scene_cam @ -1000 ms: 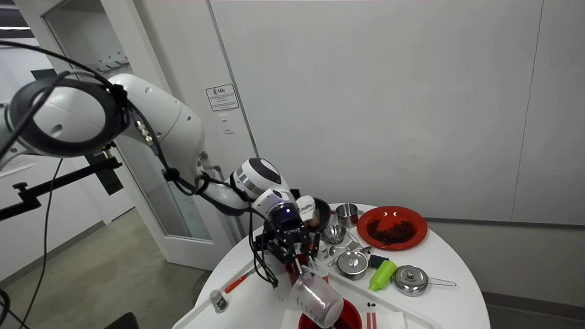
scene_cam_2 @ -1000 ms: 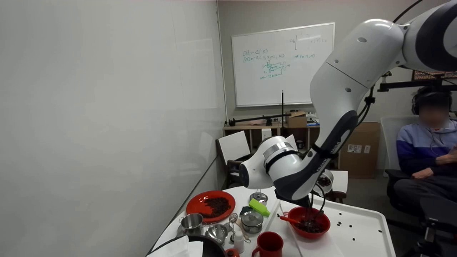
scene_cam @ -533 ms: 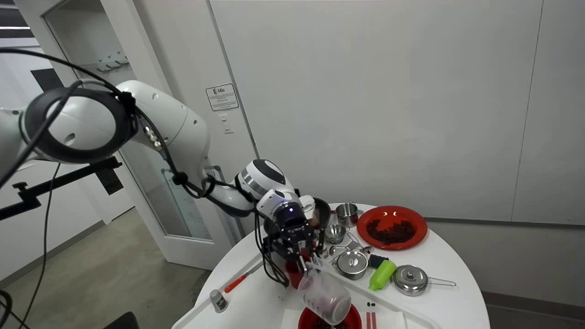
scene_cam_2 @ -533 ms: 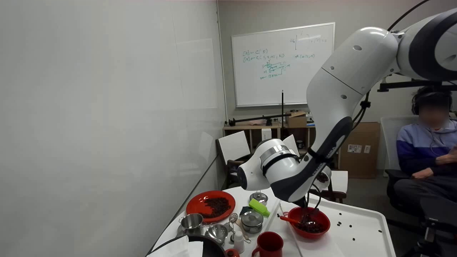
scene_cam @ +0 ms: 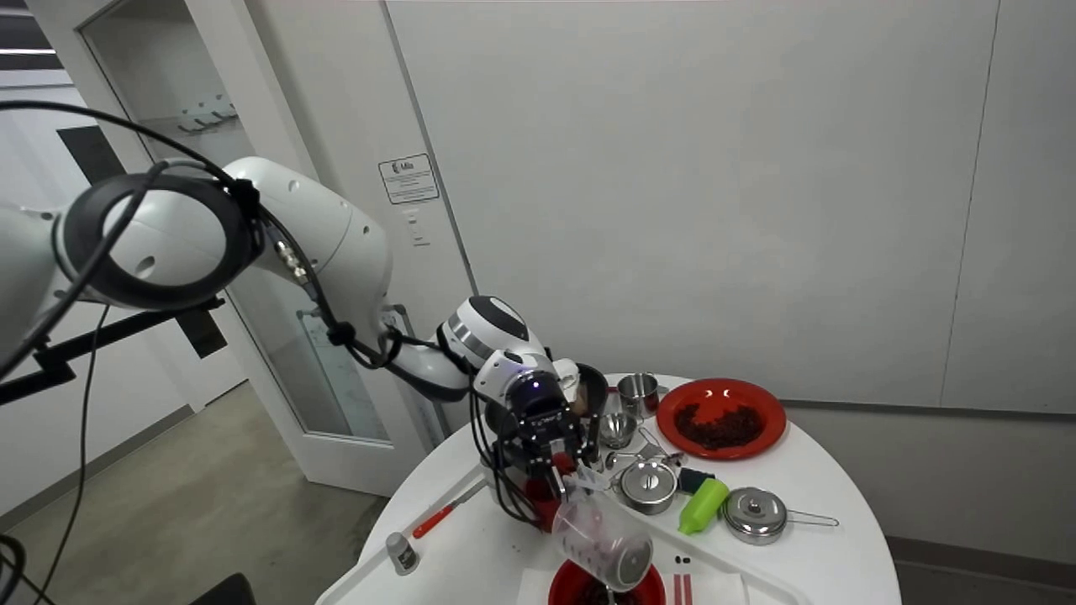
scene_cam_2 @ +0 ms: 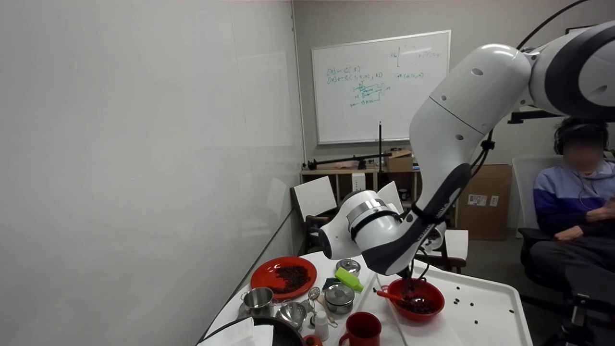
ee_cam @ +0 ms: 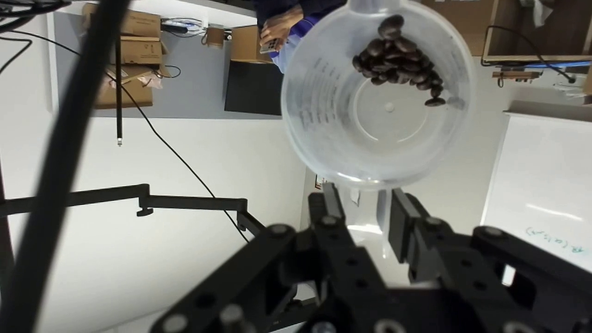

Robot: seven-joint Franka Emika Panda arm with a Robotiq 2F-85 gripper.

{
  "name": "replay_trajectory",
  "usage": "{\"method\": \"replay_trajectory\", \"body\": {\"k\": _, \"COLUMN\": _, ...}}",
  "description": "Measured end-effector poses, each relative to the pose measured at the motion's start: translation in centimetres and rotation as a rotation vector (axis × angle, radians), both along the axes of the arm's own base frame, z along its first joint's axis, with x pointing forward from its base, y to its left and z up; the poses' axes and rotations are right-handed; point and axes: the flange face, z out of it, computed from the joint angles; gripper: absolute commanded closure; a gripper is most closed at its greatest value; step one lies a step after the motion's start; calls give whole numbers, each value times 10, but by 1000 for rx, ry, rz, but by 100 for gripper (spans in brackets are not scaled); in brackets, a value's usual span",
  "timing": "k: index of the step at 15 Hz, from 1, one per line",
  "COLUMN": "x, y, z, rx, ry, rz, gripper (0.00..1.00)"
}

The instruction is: Pour the contents of the cup into the bowl

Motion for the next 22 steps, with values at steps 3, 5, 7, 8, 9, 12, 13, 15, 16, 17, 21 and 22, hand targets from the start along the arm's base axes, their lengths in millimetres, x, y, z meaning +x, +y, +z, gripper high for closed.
{"method": "replay_trajectory", "body": {"k": 3, "x": 0, "y": 0, "z": 0, "rx": -28, "ry": -14, "rz": -4, "gripper": 89}}
{"method": "replay_trajectory", "body": {"k": 5, "x": 0, "y": 1, "z": 1, "rx": -50, "ry": -24, "rz": -7, "gripper": 89}}
{"method": "replay_trajectory", "body": {"k": 7, "x": 0, "y": 2, "z": 2, "rx": -69, "ry": -34, "rz": -8, "gripper": 89}}
{"method": "replay_trajectory", "body": {"k": 8, "x": 0, "y": 2, "z": 2, "rx": -79, "ry": -37, "rz": -7, "gripper": 89}}
{"method": "replay_trajectory", "body": {"k": 9, "x": 0, "y": 2, "z": 3, "rx": -89, "ry": -42, "rz": -7, "gripper": 89}}
{"method": "replay_trajectory", "body": {"k": 12, "x": 0, "y": 3, "z": 2, "rx": -117, "ry": -54, "rz": -9, "gripper": 89}}
{"method": "replay_trajectory", "body": {"k": 13, "x": 0, "y": 3, "z": 2, "rx": -125, "ry": -57, "rz": -10, "gripper": 89}}
{"method": "replay_trajectory", "body": {"k": 15, "x": 0, "y": 4, "z": 3, "rx": -137, "ry": -61, "rz": -8, "gripper": 89}}
{"method": "replay_trajectory", "body": {"k": 16, "x": 1, "y": 4, "z": 5, "rx": -146, "ry": -66, "rz": -5, "gripper": 89}}
{"method": "replay_trajectory", "body": {"k": 17, "x": 2, "y": 4, "z": 7, "rx": -155, "ry": -70, "rz": -1, "gripper": 89}}
{"method": "replay_trajectory", "body": {"k": 21, "x": 7, "y": 5, "z": 13, "rx": -194, "ry": -86, "rz": 13, "gripper": 89}}
{"method": "replay_trajectory", "body": {"k": 22, "x": 7, "y": 6, "z": 14, "rx": -203, "ry": -88, "rz": 17, "gripper": 89}}
